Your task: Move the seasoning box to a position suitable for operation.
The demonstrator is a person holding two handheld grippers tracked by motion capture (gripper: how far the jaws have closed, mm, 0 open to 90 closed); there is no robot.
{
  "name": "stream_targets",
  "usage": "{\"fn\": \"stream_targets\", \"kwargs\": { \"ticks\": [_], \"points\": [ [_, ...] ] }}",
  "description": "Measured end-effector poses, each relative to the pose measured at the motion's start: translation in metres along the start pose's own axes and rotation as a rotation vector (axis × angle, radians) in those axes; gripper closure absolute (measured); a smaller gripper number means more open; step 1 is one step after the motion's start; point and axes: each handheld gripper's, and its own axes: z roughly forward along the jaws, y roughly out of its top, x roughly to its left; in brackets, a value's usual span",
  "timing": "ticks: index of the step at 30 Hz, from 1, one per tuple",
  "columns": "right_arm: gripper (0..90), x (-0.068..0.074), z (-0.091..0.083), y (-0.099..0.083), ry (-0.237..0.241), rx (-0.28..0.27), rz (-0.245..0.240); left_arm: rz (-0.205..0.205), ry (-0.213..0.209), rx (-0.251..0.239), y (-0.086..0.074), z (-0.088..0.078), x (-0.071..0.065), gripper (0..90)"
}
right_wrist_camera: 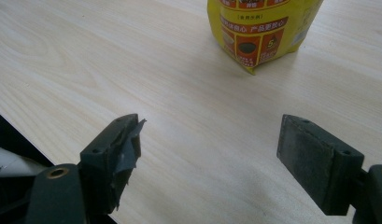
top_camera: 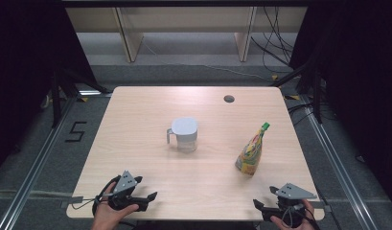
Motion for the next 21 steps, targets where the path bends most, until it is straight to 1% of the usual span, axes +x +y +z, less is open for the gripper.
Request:
{"fn": "stream_targets", "kwargs": {
  "ticks": [1,2,3,4,5,6,7,8,10,11,12,13,14,15,16,17,18,19,20,21],
  "points": [
    [22.8,0.0,0.0,0.0,0.001,0.0,-0.001,0.0,0.0,0.0,0.0,0.0,0.0,19.0],
    [22.8,0.0,0.0,0.0,0.001,0.0,-0.001,0.02,0.0,0.01,0.001,-0.001,0.001,19.0],
    [22.8,0.0,0.0,0.0,0.008,-0.001,-0.008,-0.01,-0.001,0.009,0.001,-0.001,-0.001,19.0],
    [22.8,0.0,0.0,0.0,0.008,0.0,-0.009,-0.006,0.002,0.001,0.001,0.0,-0.001,19.0],
    [22.9,0.001,0.0,0.0,0.003,0.0,-0.005,0.014,0.002,0.004,0.002,0.0,-0.001,19.0],
    [22.9,0.004,0.0,0.0,0.002,0.009,0.025,0.0,0.001,-0.003,0.002,0.001,-0.002,19.0],
    [22.9,0.004,0.0,0.0,0.003,0.008,0.014,0.005,-0.001,0.006,0.002,0.001,-0.001,19.0],
    [22.9,0.001,0.0,0.001,-0.006,0.001,-0.021,0.005,-0.001,0.006,0.002,0.001,-0.001,19.0],
    [22.9,0.001,0.0,0.001,-0.004,0.001,-0.021,0.019,0.004,0.022,0.005,0.002,0.0,19.5],
    [22.9,0.001,0.0,0.001,-0.001,-0.002,-0.019,0.015,0.003,0.014,0.006,0.004,-0.001,20.0],
    [22.9,0.001,0.0,0.001,-0.002,-0.007,-0.022,-0.005,-0.003,-0.017,0.007,0.006,-0.003,20.1],
    [22.9,0.001,0.0,0.001,-0.002,-0.006,-0.023,-0.005,-0.003,-0.017,0.007,0.006,-0.003,20.1],
    [22.9,0.001,0.0,0.001,-0.004,-0.006,-0.024,0.04,0.004,0.009,0.012,0.004,0.001,20.1],
    [22.9,0.002,0.0,0.0,0.007,0.002,-0.011,0.016,0.008,-0.006,0.013,0.005,0.0,20.1],
    [22.9,0.002,0.0,0.0,0.007,0.002,-0.011,0.016,0.008,-0.006,0.013,0.005,0.0,20.2],
    [22.9,0.001,0.001,0.0,-0.002,0.001,-0.019,0.026,0.013,-0.017,0.014,0.006,0.001,20.2],
    [22.9,0.001,0.001,0.001,0.004,0.0,-0.023,0.025,0.017,-0.005,0.015,0.007,0.002,20.3],
    [22.5,0.003,0.002,0.001,0.014,-0.007,0.001,0.02,0.018,-0.018,0.015,0.009,0.003,20.9],
    [22.5,0.005,0.002,0.001,0.018,-0.002,0.02,0.047,0.019,-0.005,0.017,0.008,0.006,21.1],
    [22.5,0.005,0.002,0.001,0.018,-0.002,0.02,0.003,0.017,-0.023,0.019,0.011,0.007,21.1]
  ]
}}
